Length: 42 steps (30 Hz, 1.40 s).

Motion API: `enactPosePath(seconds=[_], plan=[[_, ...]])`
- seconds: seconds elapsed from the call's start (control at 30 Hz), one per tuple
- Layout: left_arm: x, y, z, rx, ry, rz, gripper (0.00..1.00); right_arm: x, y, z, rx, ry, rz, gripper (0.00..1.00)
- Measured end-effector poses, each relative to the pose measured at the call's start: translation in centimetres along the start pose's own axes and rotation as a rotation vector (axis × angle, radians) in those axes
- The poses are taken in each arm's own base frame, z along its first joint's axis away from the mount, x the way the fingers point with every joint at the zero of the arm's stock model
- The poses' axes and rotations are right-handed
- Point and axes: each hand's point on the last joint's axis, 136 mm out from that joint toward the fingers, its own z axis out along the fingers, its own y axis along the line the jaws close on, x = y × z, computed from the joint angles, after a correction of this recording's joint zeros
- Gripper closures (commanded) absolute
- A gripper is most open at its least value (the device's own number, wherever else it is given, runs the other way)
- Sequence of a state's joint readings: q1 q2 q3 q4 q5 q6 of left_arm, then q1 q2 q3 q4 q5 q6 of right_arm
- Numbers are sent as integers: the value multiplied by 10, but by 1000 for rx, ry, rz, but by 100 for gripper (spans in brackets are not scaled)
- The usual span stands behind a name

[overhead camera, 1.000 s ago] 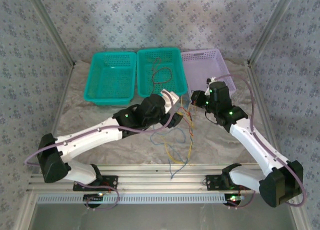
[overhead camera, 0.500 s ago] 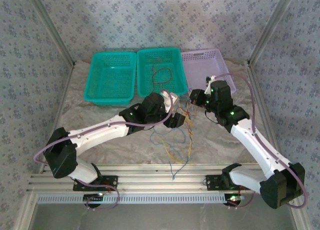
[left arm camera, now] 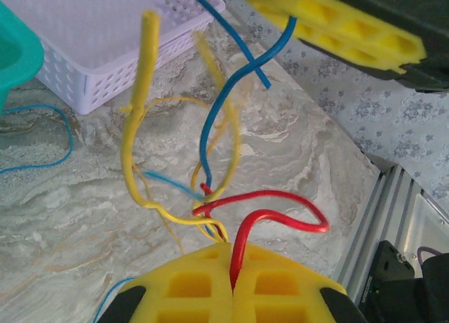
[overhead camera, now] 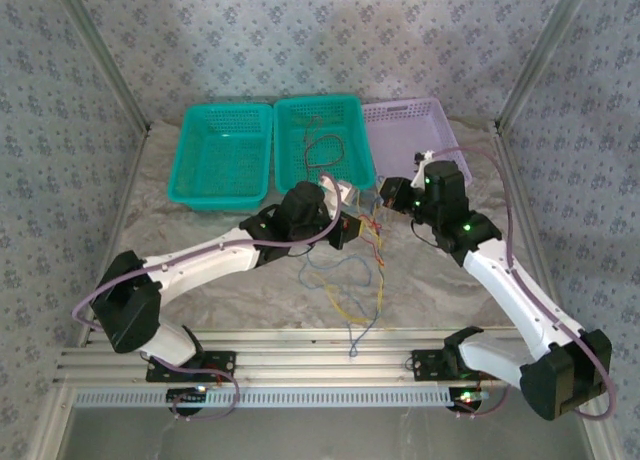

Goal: Untangle the cables

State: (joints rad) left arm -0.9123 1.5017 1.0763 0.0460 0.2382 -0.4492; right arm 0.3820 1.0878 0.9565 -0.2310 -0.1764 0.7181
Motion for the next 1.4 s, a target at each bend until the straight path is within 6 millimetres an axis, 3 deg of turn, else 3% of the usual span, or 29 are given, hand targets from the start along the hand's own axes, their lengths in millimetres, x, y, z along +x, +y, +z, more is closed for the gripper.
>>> enactPosePath(seconds=[0.2, 0.47, 0.67, 1.03, 1.27, 1.4], plan=[[1, 11, -28, -34, 6, -11, 100, -28, -29, -13, 71, -82, 54, 100], [-32, 17, -126, -123, -101, 30, 100, -58, -79, -38, 183, -201, 155, 100], [-45, 13, -185, -184, -154, 62, 100, -57, -94, -43, 211, -210, 195, 100], [-24, 15, -267, -347, -170, 105, 100, -60, -120, -62, 298, -240, 247, 100], [-21, 22, -311, -474, -207, 129, 100, -55, -133, -72, 360, -261, 257, 100], [-23, 26, -325, -535, -227, 141, 100, -49, -142, -79, 392, -277, 263, 100]])
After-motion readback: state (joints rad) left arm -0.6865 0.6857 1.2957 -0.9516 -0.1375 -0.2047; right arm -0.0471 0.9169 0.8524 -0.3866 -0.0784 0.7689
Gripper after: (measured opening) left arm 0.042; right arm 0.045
